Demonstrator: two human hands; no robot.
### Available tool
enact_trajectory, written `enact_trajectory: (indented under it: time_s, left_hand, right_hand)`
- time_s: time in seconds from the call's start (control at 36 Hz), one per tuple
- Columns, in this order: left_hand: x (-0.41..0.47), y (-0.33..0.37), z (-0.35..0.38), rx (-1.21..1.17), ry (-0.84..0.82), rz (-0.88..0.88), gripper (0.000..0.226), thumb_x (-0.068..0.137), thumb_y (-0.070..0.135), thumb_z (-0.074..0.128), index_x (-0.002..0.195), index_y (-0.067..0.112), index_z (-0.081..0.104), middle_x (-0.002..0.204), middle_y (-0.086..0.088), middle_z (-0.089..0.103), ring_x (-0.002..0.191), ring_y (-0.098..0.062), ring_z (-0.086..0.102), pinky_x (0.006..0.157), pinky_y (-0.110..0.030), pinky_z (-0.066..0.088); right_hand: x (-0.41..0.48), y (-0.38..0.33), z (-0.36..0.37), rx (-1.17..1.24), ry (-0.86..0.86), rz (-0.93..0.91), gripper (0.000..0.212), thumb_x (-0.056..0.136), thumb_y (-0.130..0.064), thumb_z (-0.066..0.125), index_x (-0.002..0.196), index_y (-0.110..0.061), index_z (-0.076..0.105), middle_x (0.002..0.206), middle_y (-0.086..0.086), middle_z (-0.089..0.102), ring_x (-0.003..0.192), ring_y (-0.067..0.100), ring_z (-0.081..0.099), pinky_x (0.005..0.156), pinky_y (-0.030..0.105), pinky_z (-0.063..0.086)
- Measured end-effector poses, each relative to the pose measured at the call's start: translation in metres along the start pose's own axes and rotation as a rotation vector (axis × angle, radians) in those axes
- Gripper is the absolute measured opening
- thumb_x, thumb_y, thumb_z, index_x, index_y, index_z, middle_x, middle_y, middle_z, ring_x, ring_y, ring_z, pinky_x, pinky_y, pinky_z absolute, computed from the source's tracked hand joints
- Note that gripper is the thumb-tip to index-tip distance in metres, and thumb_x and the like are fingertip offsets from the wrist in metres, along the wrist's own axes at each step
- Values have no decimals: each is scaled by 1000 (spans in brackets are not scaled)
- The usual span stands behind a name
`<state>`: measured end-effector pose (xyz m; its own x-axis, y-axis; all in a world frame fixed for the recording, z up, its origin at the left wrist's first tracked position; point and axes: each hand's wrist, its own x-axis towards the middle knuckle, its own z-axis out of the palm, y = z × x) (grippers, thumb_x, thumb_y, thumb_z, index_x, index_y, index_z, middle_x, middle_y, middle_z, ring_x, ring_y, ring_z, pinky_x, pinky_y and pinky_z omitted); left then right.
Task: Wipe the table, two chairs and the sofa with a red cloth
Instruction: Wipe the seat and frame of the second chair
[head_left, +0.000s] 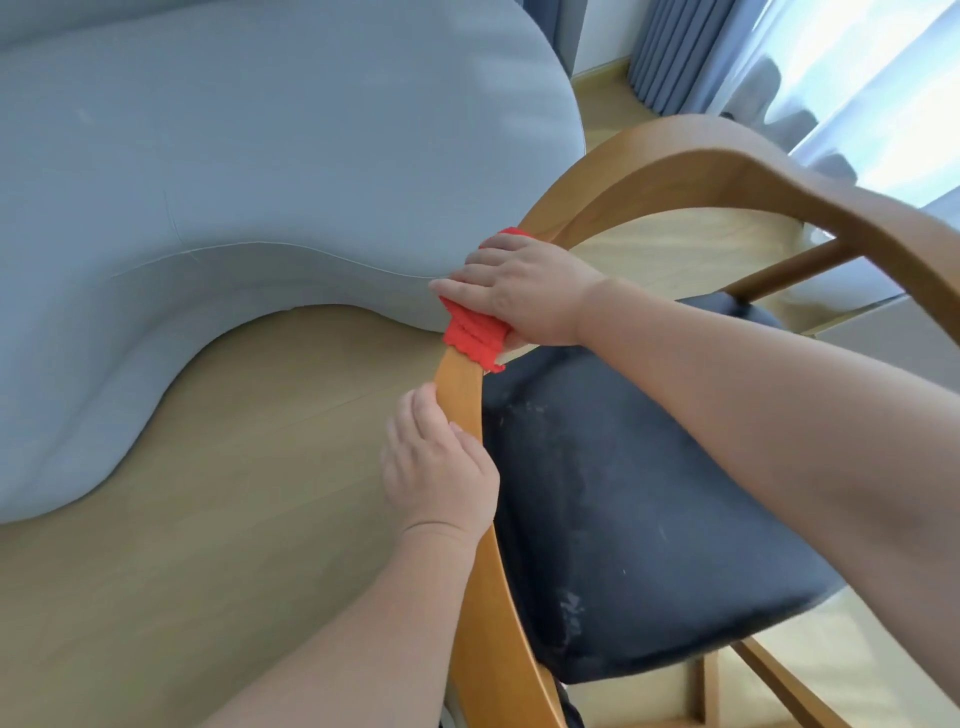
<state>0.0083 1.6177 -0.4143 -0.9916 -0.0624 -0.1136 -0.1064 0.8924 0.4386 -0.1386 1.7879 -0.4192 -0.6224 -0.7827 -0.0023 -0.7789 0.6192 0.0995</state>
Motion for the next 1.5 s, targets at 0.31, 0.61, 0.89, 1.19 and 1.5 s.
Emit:
enact_trajectory:
  time_s: [0.31,0.61,0.89,1.19,1.5]
  left_hand:
    - [-3,2,-6,137,-40,88,54,87,26,23,129,5,50,127,-14,55,115,-32,54,93,-44,46]
    - [1,0,-7,249,-96,165,59,87,24,19,135,1,44,139,-18,46,125,-35,46,108,-49,34]
    - [84,48,-1,303,-151,411,56,99,24,32,150,4,18,158,-12,17,145,-25,13,119,-33,3]
    - [85,49,6,304,-140,464,58,99,21,27,152,10,9,160,-4,5,147,-16,8,113,-22,0]
    - [89,44,11,387,-169,610,62,89,26,20,144,1,35,154,-13,29,140,-23,30,116,-32,20]
  right_hand:
    - [-17,38,-17,-79,10,143,59,85,-44,45,130,-6,47,111,10,61,104,33,57,96,45,40]
    - [-47,85,-43,-52,-70,423,99,70,-60,74,145,-10,34,134,12,53,124,31,48,108,43,28]
    - [-52,89,-36,-44,-22,387,99,72,-62,69,147,-9,32,134,11,53,124,31,49,106,44,32]
    - [-83,118,-34,127,6,570,110,68,-73,63,150,-11,25,141,11,47,131,31,42,113,44,24]
    - [-107,131,-32,280,42,760,110,63,-74,66,149,-16,28,144,9,44,134,32,38,114,45,22]
